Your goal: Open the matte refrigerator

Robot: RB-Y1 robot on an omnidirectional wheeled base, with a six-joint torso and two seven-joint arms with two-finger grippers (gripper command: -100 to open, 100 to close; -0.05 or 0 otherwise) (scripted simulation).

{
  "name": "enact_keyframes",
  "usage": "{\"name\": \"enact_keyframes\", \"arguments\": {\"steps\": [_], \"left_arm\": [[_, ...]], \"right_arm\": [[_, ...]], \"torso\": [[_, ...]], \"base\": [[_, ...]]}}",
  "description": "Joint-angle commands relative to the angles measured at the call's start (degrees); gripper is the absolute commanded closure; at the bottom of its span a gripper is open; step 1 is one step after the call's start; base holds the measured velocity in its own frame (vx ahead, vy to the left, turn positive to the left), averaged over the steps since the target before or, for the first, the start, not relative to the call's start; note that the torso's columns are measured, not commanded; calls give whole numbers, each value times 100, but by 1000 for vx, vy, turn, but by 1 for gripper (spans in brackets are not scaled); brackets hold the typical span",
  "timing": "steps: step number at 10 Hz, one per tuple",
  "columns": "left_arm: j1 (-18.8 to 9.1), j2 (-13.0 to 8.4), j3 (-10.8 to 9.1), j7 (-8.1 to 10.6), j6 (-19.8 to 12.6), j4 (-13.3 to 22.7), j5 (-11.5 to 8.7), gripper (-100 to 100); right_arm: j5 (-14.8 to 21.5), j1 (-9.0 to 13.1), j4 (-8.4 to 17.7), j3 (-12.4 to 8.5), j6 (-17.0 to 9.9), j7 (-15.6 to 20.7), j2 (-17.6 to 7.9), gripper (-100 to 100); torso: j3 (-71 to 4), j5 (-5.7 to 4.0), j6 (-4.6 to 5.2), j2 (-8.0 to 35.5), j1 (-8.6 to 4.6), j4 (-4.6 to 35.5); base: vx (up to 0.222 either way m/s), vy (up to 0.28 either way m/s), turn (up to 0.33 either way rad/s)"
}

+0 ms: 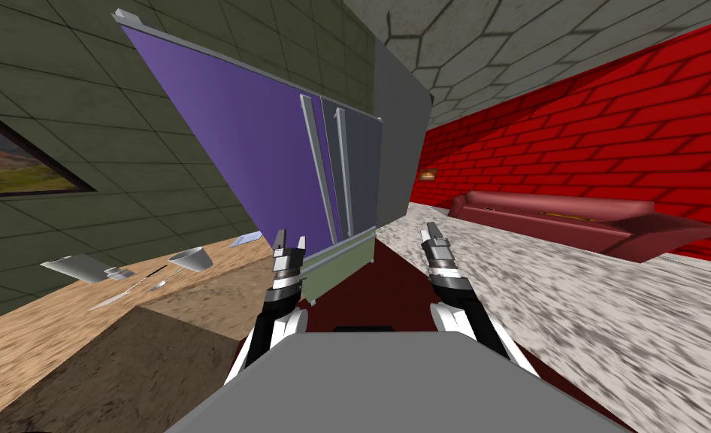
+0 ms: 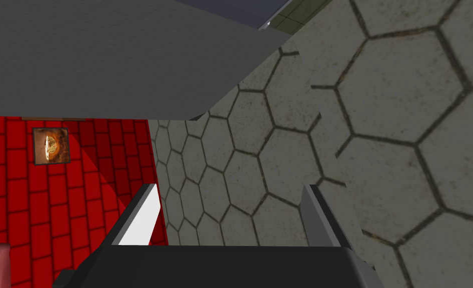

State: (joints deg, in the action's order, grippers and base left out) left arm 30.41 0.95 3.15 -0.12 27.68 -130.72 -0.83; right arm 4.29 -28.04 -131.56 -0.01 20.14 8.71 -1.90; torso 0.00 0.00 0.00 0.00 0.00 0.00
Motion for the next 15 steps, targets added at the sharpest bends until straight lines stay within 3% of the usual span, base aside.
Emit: {"name": "enact_keyframes", "arguments": {"steps": [1,9,10,12,15], "left_arm": [[0,0,0,0,0,0,0,0],[0,0,0,0,1,-2,0,0],[-4,-191,4,22,25,39,-18,-100],[-13,-452,14,76,85,137,-62,-100],[-43,-839,50,266,297,470,-215,-100]], "right_arm": [[0,0,0,0,0,0,0,0],[0,0,-2,0,1,0,0,0],[0,0,-2,0,1,0,0,0],[0,-1,1,0,0,0,0,0],[0,-2,1,0,0,0,0,0]], "torso": [[-467,0,0,232,0,235],[-7073,0,0,3539,0,3537],[-7919,0,0,3962,0,3960],[-8430,0,0,4201,-3,4203],[-8462,0,0,4219,-1,4225]], "base": [[0,0,0],[0,0,0],[17,-5,-4],[37,-18,-7],[95,-38,-16]]}}
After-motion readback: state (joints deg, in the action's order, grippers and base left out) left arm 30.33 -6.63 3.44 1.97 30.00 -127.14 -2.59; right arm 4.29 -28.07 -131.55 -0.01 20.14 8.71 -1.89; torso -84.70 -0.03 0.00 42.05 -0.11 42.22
